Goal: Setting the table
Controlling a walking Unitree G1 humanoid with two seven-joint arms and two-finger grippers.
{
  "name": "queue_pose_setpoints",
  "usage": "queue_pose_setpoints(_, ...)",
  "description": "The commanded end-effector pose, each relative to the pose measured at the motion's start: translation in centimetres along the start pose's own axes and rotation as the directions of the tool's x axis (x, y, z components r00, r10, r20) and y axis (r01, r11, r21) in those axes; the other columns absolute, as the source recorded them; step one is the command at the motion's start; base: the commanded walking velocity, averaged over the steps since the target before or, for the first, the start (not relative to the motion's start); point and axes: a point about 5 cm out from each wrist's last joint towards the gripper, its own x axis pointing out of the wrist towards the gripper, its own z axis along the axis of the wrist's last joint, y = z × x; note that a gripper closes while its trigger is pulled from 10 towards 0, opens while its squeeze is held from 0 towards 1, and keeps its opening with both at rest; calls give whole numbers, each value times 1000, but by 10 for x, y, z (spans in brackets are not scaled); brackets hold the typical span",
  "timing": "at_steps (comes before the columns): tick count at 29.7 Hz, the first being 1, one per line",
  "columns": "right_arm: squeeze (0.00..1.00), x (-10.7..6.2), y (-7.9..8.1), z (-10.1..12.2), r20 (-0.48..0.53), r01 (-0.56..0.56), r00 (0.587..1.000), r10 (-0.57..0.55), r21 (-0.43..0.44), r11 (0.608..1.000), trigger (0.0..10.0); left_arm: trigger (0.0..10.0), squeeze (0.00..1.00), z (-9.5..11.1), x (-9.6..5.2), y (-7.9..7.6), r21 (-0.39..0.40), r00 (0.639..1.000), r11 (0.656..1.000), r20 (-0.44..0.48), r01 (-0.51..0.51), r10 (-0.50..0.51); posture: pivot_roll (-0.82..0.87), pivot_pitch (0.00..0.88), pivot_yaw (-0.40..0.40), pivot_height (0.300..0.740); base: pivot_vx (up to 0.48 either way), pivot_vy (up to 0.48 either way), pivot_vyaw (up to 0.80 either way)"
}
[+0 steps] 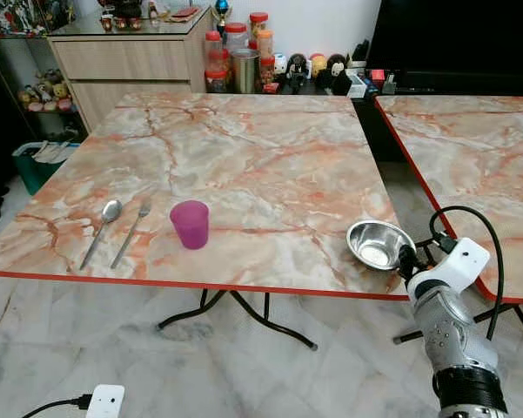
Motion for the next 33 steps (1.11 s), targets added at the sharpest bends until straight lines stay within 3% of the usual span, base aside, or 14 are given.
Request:
queue_pose_setpoints(1, 0, 2, 2, 3, -5, -6, 1000, 6, 3, 1000, 10000, 10000, 0, -6, -1, -1, 4, 1000, 1000, -18, 6, -6, 4, 34, -31, 740, 0, 0, 0)
queue_pose_setpoints(18, 0, 8, 4, 5, -17, -25, 1000, 25, 22, 999, 10000, 10000, 0, -5, -1, 0, 4, 1000, 1000, -15, 5, -5, 11, 53, -29, 740, 0, 0, 0)
queue_pose_setpoints(22, 0, 12, -1, 3, -37, 8, 999, -6, 75, 997, 10000, 10000, 0, -4, -1, 0, -2, 1000, 1000, -14, 3, -3, 13, 63, -28, 740, 0, 0, 0)
queue_pose_setpoints(33, 0, 18, 1, 6, -52, 5, 999, 0, 95, 995, 10000, 10000, 0, -4, -1, 0, -7, 1000, 1000, -15, -4, 3, 20, 71, -31, 740, 0, 0, 0)
